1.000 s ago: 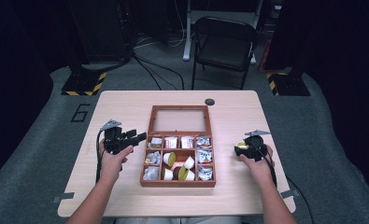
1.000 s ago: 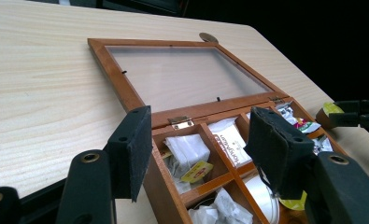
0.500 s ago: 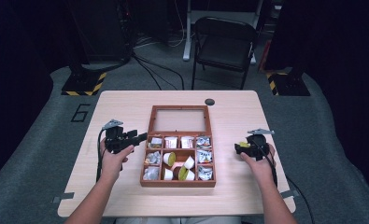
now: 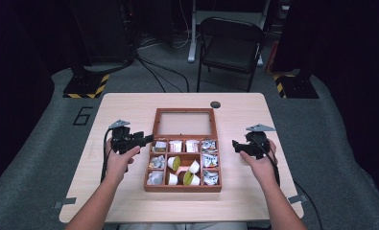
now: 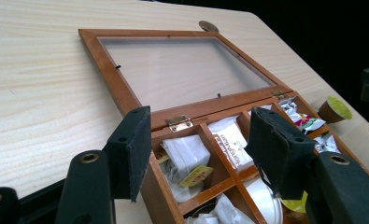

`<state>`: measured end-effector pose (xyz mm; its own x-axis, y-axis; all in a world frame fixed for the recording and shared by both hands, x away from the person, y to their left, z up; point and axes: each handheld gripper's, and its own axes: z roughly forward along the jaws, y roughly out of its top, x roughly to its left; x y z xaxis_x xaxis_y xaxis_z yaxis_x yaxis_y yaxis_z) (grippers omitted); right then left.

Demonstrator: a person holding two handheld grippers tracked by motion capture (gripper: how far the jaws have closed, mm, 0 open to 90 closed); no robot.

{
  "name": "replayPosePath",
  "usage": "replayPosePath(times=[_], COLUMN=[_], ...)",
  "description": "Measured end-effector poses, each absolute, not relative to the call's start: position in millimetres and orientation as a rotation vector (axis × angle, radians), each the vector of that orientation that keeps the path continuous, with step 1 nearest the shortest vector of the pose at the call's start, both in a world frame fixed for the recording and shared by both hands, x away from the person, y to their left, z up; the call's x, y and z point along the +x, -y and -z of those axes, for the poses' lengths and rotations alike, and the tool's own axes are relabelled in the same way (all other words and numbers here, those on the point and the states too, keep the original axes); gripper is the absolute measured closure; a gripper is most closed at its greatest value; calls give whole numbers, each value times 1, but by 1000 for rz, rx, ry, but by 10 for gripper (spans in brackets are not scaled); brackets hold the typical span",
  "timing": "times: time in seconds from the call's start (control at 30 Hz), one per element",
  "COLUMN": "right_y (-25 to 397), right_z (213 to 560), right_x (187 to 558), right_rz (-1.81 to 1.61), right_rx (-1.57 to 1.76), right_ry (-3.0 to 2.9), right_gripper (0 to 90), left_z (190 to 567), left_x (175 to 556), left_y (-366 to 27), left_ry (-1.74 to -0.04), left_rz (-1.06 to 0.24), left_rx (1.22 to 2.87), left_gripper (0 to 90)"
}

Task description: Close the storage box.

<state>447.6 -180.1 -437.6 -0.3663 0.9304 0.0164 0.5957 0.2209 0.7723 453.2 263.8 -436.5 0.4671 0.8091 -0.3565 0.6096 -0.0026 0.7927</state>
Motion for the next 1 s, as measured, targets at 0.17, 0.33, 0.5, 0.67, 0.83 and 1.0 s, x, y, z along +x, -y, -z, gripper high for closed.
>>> replayPosePath(times=[0.17,0.33,0.5,0.67,0.83,1.0], right_y=[168,155,141,134,129,129], right_z=[425,415,410,407,405,401], right_x=[453,459,467,471,475,479], right_rz=[-1062,-1126,-1141,-1174,-1221,-1249], right_rx=[1389,1423,1416,1368,1409,1401], right_ry=[-2085,-2096,-2140,-2143,-2125,-2110], right_gripper=[317,332,355,359,362,370], left_z=[435,436,433,432,430,427], left_x=[459,469,473,477,482,485], left_y=[-260,-256,-254,-254,-254,-252], left_ry=[-1210,-1215,-1223,-1241,-1248,-1235], left_rz=[-226,-218,-217,-212,-203,-213], left_rx=[1712,1723,1711,1714,1707,1708], left_gripper=[406,410,393,395,395,405])
